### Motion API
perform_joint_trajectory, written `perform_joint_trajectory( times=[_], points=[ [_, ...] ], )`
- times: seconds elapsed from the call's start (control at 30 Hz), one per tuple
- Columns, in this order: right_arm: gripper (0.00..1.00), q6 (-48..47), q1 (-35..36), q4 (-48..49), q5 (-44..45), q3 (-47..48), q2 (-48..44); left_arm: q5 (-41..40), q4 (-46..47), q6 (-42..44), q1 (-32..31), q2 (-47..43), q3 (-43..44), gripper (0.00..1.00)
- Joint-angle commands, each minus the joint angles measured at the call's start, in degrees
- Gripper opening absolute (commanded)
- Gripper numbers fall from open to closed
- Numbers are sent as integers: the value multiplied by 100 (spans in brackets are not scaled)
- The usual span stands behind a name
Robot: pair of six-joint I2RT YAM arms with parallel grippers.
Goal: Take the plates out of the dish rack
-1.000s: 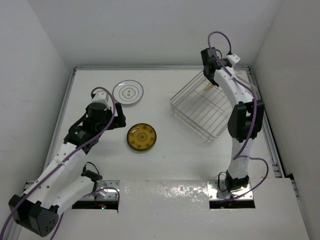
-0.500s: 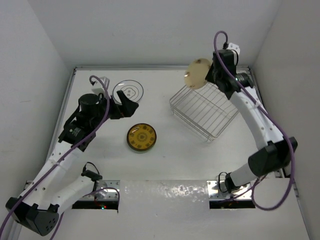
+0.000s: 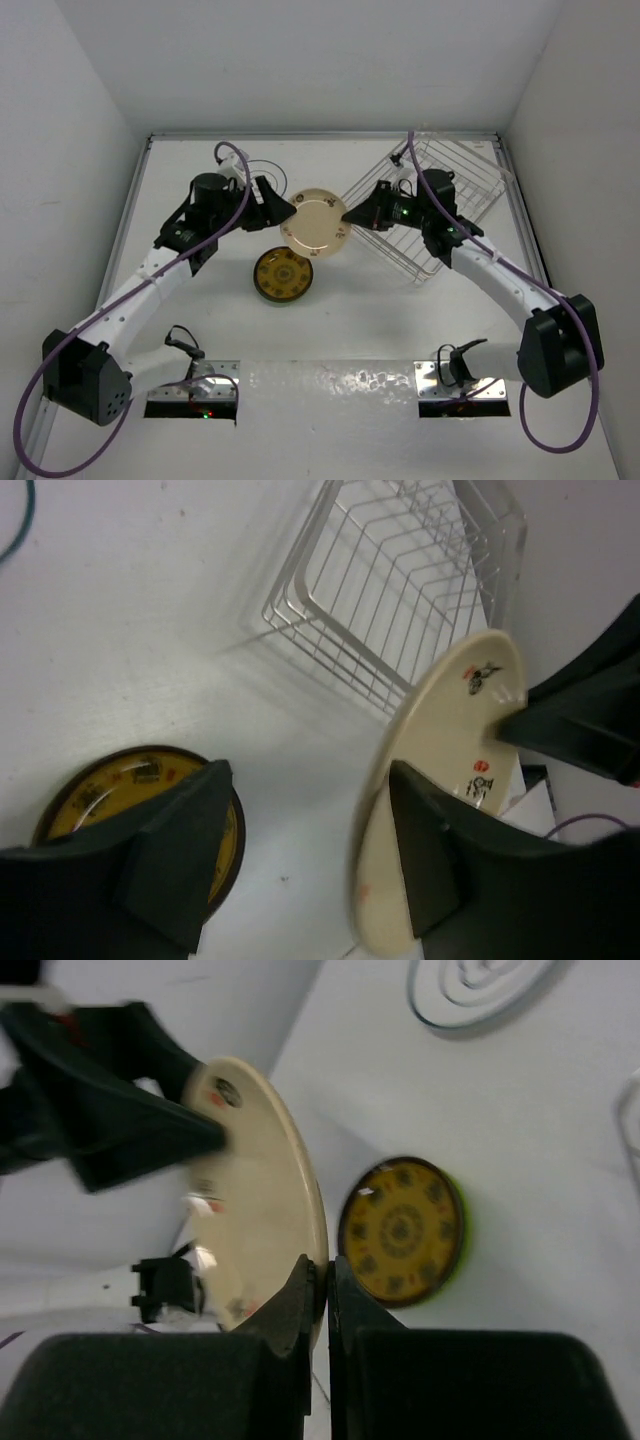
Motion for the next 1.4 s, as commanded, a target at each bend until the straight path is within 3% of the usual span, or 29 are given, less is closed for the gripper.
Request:
perform_joint_trajectory(
  times=[0.0,0.03,0.07,0.17,0.2,0.23,0.27,0.37,0.4,0.43,0.5,0.53,0.57,0.73,0.83,0.87,0.93,0.97,1.03,1.17,1.37],
  points=[
    [0,646,219,1888,-724,110,7,607,558,-81,10,52,-290,59],
    [0,707,254,1994,-716,84,33,609,594,-99,10,87,-335,43],
    [0,838,254,2108,-715,-3,77,583,586,-99,10,105,-379,37],
    [0,1007,272,2355,-698,-118,191,678,577,-46,18,175,-458,30],
    [0,1024,263,2355,-680,-136,227,723,603,-46,10,184,-484,21],
    [0,1015,263,2355,-672,-162,262,741,612,-72,10,176,-511,4],
    [0,1007,272,2312,-663,-214,314,680,603,-107,10,167,-581,0],
    [3,866,272,2128,-549,-407,315,252,559,-300,10,-70,-887,0],
    [10,814,272,1987,-479,-443,298,75,446,-405,10,-279,-976,0],
    [43,544,272,1716,-391,-443,289,-153,332,-467,10,-377,-1064,0],
    [81,130,272,557,214,-338,175,-822,-10,-547,10,-710,-1275,0],
    [91,-203,272,188,460,-320,122,-1006,-134,-608,10,-817,-1345,0],
    [99,-345,272,-294,932,-338,43,-1295,-231,-643,10,-913,-1494,0],
    [99,-698,263,-966,1789,-741,-606,-1763,-548,-679,10,-1222,-1943,0],
    [99,-812,254,-1169,2026,-865,-931,-1791,-575,-661,10,-1134,-2084,19],
    [99,-848,263,-1326,2079,-883,-1003,-1764,-566,-644,10,-1099,-2119,37],
    [99,-962,263,-1502,2281,-883,-1230,-1607,-522,-617,10,-1029,-2155,61],
    [99,-1014,263,-1790,2464,-857,-1301,-1632,-565,-626,10,-1011,-2120,81],
    [99,-1207,272,-2256,2904,-769,-1564,-1737,-855,-600,10,-1055,-1944,97],
    [99,-1647,272,-3276,3931,-506,-2039,-2220,-1802,-127,10,-1222,-1216,100],
    [99,-2192,263,-4683,5690,22,-2725,-3748,-2832,516,10,-1222,33,100]
  ],
)
